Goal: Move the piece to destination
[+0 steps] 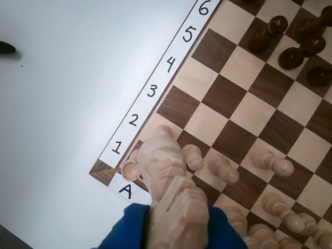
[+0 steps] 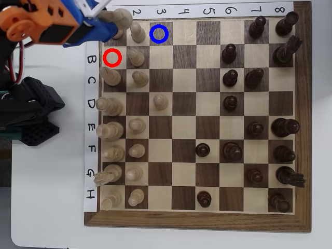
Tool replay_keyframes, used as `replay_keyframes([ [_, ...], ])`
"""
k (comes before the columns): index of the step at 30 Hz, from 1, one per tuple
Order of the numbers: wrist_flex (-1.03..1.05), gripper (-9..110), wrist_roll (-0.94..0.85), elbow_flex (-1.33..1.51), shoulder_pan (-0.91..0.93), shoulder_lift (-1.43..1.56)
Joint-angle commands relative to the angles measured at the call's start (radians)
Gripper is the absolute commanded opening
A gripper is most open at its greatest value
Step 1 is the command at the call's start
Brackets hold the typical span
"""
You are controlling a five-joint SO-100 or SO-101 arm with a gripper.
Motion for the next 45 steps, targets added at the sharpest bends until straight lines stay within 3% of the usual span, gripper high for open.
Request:
replay_keyframes([
  [1,0.011,0,0.457,-0.258,0.012,-0.071],
  [32,0.002,0,0.509,-0.565,0.106,-0.548],
  [45,-0.014,0,0.540,-0.560,0.101,-0.630],
])
